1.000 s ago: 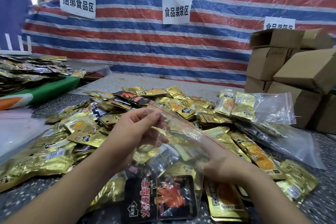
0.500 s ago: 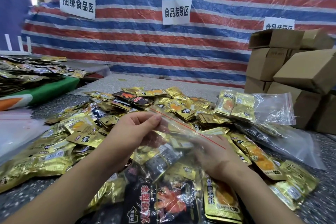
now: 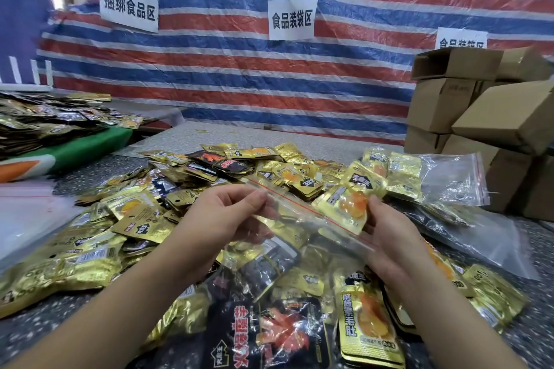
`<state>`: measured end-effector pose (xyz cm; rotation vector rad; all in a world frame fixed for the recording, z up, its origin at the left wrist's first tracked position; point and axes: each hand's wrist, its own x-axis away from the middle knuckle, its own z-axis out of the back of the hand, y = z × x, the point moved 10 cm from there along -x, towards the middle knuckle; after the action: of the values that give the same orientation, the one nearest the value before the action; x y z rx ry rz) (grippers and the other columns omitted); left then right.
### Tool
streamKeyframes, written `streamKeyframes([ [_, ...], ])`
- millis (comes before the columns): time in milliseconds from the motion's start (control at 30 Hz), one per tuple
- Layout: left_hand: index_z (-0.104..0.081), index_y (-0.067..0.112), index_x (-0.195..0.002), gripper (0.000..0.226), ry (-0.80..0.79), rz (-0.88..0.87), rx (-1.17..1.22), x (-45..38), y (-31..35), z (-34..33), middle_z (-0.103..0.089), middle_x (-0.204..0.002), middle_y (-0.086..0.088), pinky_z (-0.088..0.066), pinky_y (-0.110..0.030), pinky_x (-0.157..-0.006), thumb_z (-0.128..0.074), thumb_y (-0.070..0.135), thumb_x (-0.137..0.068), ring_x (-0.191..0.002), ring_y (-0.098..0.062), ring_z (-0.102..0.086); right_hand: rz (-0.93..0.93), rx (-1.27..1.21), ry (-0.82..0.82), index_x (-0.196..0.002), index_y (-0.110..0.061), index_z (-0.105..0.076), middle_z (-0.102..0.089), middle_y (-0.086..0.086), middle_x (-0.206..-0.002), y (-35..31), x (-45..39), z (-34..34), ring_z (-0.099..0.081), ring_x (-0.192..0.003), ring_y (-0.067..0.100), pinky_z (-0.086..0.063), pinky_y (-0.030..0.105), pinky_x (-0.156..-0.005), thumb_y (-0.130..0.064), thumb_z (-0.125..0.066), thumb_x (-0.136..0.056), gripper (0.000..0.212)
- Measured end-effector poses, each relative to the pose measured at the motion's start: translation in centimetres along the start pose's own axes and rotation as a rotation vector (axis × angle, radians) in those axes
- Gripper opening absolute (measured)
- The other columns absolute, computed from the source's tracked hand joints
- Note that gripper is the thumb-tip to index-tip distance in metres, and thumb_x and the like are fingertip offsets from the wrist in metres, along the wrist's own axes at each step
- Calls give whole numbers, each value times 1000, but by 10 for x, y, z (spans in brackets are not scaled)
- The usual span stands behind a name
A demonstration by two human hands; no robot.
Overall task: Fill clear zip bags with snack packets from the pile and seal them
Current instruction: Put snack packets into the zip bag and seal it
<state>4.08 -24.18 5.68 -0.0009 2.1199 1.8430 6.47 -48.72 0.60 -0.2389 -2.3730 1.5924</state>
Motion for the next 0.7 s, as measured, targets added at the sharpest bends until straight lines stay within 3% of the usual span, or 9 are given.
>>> streamKeyframes([
  [100, -78, 19, -73, 19, -2, -5, -14, -1, 1, 1, -73, -79, -9, -51, -21, -50, -65, 31, -78, -60, -19, -68, -108, -259, -129, -114, -2, -57, -66, 19, -118, 1, 4, -9, -63, -114, 36, -45, 58, -103, -22, -37, -106, 30],
  [200, -77, 16, -73, 19, -6, -12, -26, -1, 1, 1, -73, -81, -10, -51, -21, -50, -65, 30, -79, -61, -20, -68, -135, -351, -187, -110, -4, -59, -67, 16, -111, -5, 10, -15, -67, -102, 28, -46, 46, -106, -20, -51, -99, 21],
  [333, -72, 7, -82, 23, -2, -23, -76, -1, 1, 1, -74, -77, -8, -50, -20, -49, -64, 28, -79, -59, -17, -68, -61, -456, -276, -110, 1, -60, -72, 19, -104, -21, 20, -26, -73, -90, 25, -61, 32, -76, -12, -59, -90, 24],
  [467, -71, 4, -85, 26, 4, -29, -97, 0, 1, 0, -73, -74, -7, -50, -20, -49, -64, 28, -78, -57, -16, -68, 23, -416, -316, -110, -1, -59, -73, 18, -105, -33, 30, -30, -70, -105, 31, -59, 41, -86, -16, -59, -88, 27],
  [600, -72, 7, -81, 22, 18, -42, -89, 0, 2, 0, -74, -81, -11, -52, -21, -50, -65, 28, -77, -58, -18, -68, 117, -334, -333, -110, -11, -61, -76, 13, -99, -44, 36, -36, -75, -89, 24, -61, 34, -66, -21, -58, -85, 27],
  [700, -72, 7, -80, 23, 39, -54, -83, 0, 3, 1, -74, -81, -10, -50, -20, -48, -65, 28, -76, -58, -19, -68, 143, -278, -351, -110, -13, -62, -77, 9, -94, -44, 40, -39, -75, -83, 20, -60, 28, -63, -23, -59, -79, 33],
])
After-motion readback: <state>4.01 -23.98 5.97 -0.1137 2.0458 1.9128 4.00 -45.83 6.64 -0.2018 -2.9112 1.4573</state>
